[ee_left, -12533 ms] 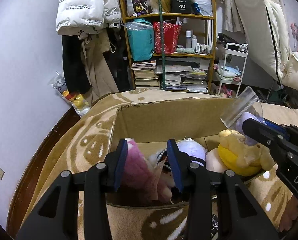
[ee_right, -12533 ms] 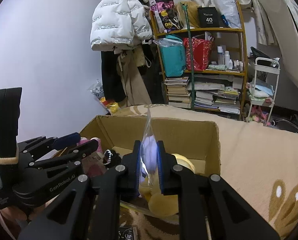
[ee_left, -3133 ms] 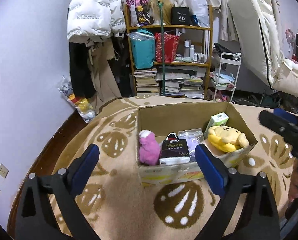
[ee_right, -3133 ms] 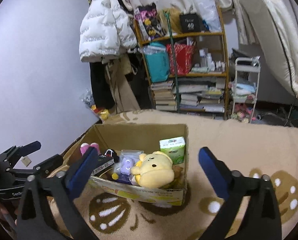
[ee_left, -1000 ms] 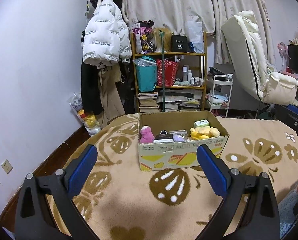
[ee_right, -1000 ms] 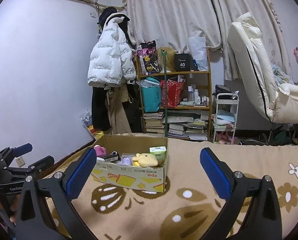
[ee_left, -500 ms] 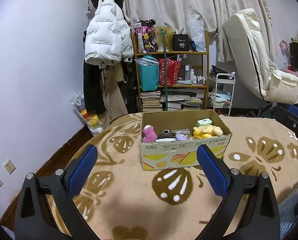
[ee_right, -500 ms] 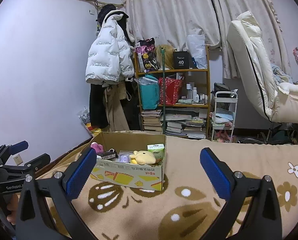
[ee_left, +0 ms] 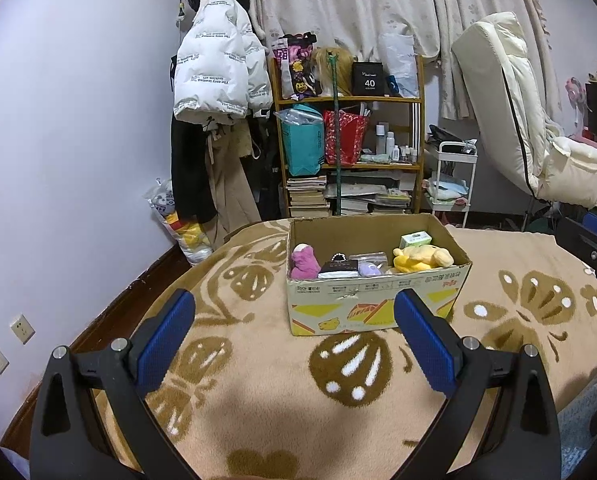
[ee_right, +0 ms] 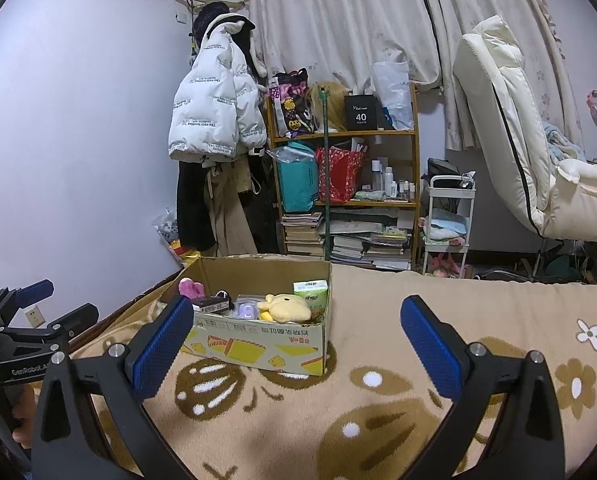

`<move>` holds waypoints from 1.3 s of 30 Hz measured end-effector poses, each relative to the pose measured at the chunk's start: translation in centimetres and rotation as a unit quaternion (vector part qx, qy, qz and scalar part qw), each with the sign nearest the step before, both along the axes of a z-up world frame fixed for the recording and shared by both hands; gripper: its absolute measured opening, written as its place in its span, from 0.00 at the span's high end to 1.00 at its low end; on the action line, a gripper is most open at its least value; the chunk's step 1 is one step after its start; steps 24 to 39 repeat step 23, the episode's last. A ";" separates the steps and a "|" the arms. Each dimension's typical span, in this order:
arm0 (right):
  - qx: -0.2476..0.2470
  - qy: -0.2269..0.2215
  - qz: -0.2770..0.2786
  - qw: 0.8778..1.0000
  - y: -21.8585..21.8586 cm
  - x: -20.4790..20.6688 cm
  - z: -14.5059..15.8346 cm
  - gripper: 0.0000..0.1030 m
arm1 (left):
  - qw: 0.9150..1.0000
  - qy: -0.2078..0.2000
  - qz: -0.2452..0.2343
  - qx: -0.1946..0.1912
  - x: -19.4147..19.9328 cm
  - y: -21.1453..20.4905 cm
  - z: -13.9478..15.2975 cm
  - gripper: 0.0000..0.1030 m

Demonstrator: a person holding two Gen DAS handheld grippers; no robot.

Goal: Organize soft objects

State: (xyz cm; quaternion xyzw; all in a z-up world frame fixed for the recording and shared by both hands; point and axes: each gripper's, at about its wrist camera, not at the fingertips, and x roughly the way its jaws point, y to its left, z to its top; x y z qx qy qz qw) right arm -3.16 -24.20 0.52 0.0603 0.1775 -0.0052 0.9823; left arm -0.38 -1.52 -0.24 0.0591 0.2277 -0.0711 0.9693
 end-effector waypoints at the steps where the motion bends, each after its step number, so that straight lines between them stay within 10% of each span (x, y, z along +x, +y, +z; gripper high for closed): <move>1: -0.001 0.000 0.000 1.000 0.1 0.0 0.0 0.00 | 1.000 0.000 0.000 0.000 0.0 0.0 0.0 0.04; 39: -0.001 0.003 0.001 1.000 0.3 0.1 -0.6 0.00 | 1.000 0.005 0.000 0.002 -0.1 -0.1 -0.3 0.04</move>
